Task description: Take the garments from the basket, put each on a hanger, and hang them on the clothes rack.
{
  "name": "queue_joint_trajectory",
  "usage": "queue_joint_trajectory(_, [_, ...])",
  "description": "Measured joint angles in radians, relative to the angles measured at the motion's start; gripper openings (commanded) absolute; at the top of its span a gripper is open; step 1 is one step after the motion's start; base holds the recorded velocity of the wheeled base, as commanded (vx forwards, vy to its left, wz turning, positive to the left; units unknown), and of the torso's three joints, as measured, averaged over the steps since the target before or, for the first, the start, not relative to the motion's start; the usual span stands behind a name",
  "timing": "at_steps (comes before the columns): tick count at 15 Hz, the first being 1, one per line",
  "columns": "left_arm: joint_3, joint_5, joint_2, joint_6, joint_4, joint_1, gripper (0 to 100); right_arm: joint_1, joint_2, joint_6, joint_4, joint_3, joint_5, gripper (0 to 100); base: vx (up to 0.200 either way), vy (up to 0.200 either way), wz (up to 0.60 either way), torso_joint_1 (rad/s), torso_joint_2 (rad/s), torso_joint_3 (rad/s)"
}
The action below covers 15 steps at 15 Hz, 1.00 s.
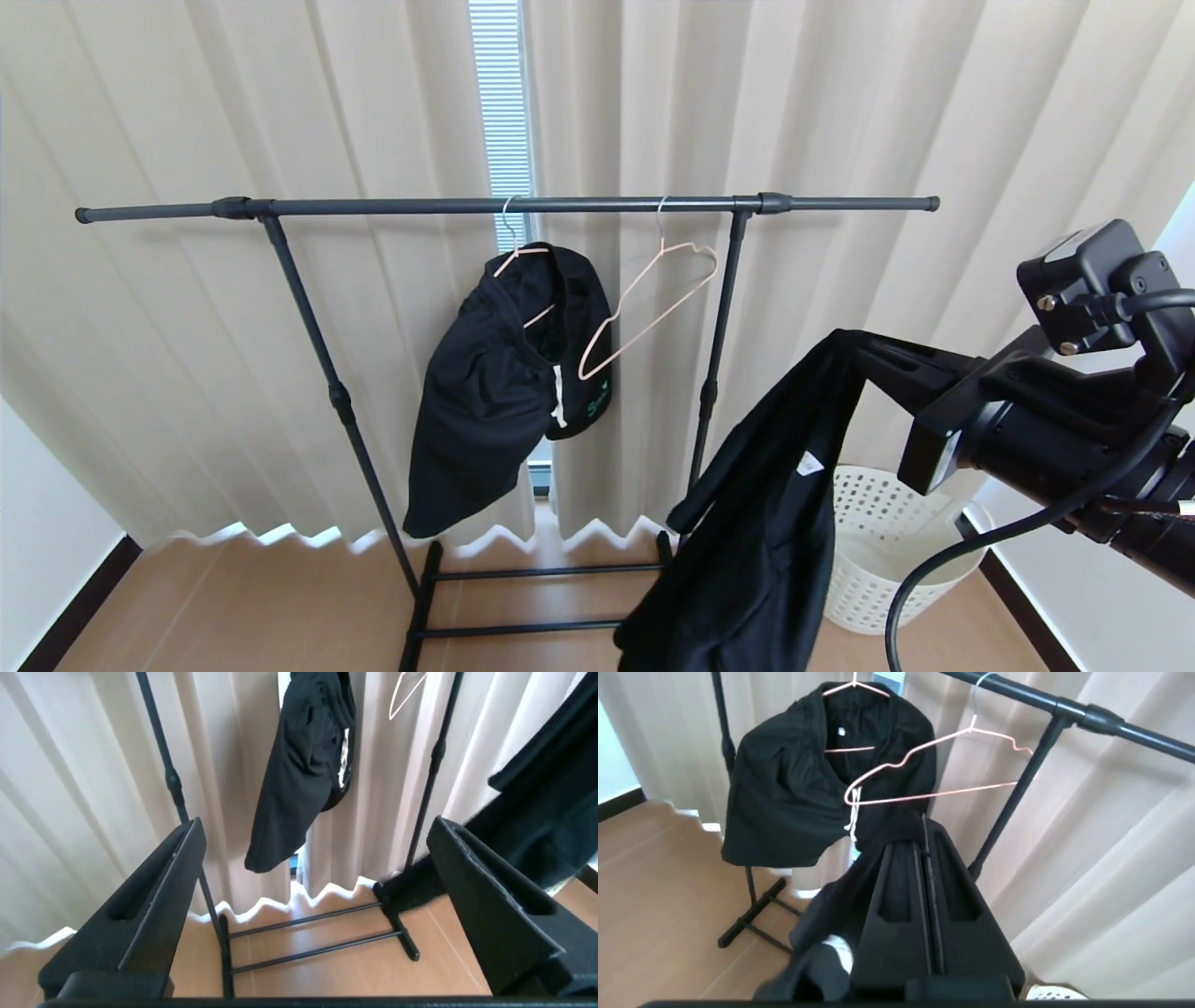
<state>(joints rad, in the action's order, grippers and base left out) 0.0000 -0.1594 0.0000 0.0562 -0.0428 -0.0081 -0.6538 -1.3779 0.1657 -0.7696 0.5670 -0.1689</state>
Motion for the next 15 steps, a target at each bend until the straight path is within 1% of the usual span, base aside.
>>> queue_joint_trajectory(2, [0.000, 0.001, 0.000, 0.004, 0.000, 0.000, 100, 0.000, -0.010, 0.017, 0.001, -0.005, 0.000, 0, 0.000, 0.000, 0.00, 0.000, 0.00, 0.000])
queue_joint_trajectory(6, [0.000, 0.036, 0.025, 0.020, 0.031, 0.006, 100, -0.012, -0.048, 0.093, 0.006, -0.006, -0.001, 0, 0.000, 0.000, 0.00, 0.000, 0.00, 0.000])
queue_joint_trajectory(8, [-0.002, 0.035, 0.115, 0.023, 0.040, 0.006, 100, -0.017, -0.091, 0.141, 0.004, 0.021, 0.000, 0, 0.000, 0.000, 0.00, 0.000, 0.00, 0.000])
queue_joint_trajectory(10, [-0.040, 0.011, 0.266, 0.014, 0.032, 0.003, 100, -0.017, -0.159, 0.158, 0.001, 0.108, -0.001, 0, 0.000, 0.000, 0.00, 0.000, 0.00, 0.000])
queue_joint_trajectory(12, [-0.131, -0.008, 0.455, -0.040, 0.021, -0.014, 100, -0.018, -0.230, 0.156, -0.001, 0.195, 0.001, 0, 0.000, 0.000, 0.00, 0.000, 0.00, 0.000])
queue_joint_trajectory(13, [-0.184, -0.012, 0.551, -0.097, 0.017, -0.038, 100, -0.018, -0.257, 0.147, -0.011, 0.208, -0.001, 0, 0.000, 0.000, 0.00, 0.000, 0.00, 0.000])
queue_joint_trajectory(14, [-0.247, -0.013, 0.654, -0.177, 0.013, -0.086, 100, -0.017, -0.289, 0.139, -0.049, 0.214, -0.008, 0, 0.000, 0.000, 0.00, 0.000, 0.00, 0.000])
queue_joint_trajectory(15, [-0.319, -0.013, 0.771, -0.260, 0.010, -0.158, 100, -0.015, -0.326, 0.132, -0.129, 0.220, -0.023, 0, 0.000, 0.000, 0.00, 0.000, 0.00, 0.000])
